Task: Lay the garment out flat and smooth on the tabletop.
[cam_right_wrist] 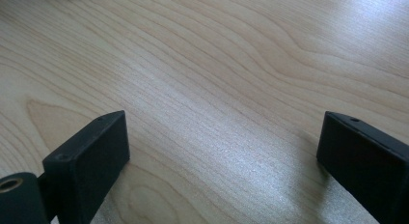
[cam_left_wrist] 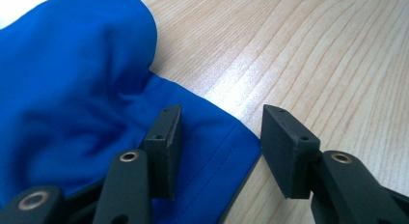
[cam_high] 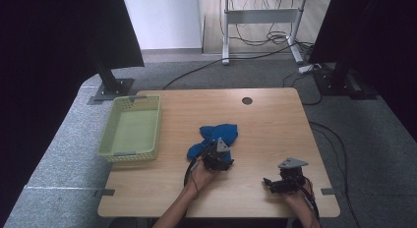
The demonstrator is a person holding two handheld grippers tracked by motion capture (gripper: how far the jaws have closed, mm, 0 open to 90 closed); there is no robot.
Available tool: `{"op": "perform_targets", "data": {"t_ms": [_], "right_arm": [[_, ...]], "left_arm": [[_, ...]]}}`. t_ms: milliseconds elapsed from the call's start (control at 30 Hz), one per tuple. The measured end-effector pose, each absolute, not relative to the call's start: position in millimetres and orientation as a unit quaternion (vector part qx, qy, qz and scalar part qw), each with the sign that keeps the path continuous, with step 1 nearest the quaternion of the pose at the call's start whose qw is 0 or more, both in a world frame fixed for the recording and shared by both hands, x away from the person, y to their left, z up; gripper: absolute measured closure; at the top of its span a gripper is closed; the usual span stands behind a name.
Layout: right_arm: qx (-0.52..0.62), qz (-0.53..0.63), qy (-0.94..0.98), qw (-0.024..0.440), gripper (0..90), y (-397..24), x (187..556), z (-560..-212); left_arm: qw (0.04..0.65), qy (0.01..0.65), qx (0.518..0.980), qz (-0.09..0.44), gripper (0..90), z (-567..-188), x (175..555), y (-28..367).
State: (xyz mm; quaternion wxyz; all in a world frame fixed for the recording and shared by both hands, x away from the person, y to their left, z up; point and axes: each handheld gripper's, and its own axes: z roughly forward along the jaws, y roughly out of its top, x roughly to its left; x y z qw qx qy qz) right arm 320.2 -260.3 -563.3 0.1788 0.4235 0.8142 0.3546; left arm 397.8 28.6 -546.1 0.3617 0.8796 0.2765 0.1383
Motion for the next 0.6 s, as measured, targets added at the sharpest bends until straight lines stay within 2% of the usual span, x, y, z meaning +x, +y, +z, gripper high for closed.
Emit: {"op": "perform_targets", "data": {"t_ms": [133,167,267,300,367,400,600], "right_arm": [[0.424,0.355,0.814,0.179,4.1,-260.3,320.2,-563.3],[0.423,0.355,0.814,0.179,4.2,-260.3,320.2,-563.3],[0.424,0.355,0.814,0.179,4.2,-260.3,320.2,-563.3],[0.424,0.355,0.814,0.179,4.2,-260.3,320.2,-563.3],[0.424,0.355,0.814,0.179,4.3,-260.3,320.2,-563.3],[0.424,0.355,0.814,0.179,4.3,-260.3,320.2,-563.3],[0.425,0.356,0.812,0.181,5.8,-260.6,319.8,-563.1]], "left_arm": [[0.369,0.273,0.879,0.130,57.3,-546.7,395.8,30.3],[0.370,0.273,0.879,0.129,62.4,-546.8,394.8,30.6],[0.374,0.270,0.879,0.124,67.2,-547.0,391.8,31.6],[0.374,0.270,0.879,0.124,71.6,-547.0,391.8,31.6],[0.373,0.265,0.881,0.118,71.6,-546.6,388.6,32.9],[0.373,0.265,0.881,0.118,76.2,-546.6,388.6,32.9],[0.375,0.257,0.884,0.105,78.7,-546.3,381.8,35.0]]}}
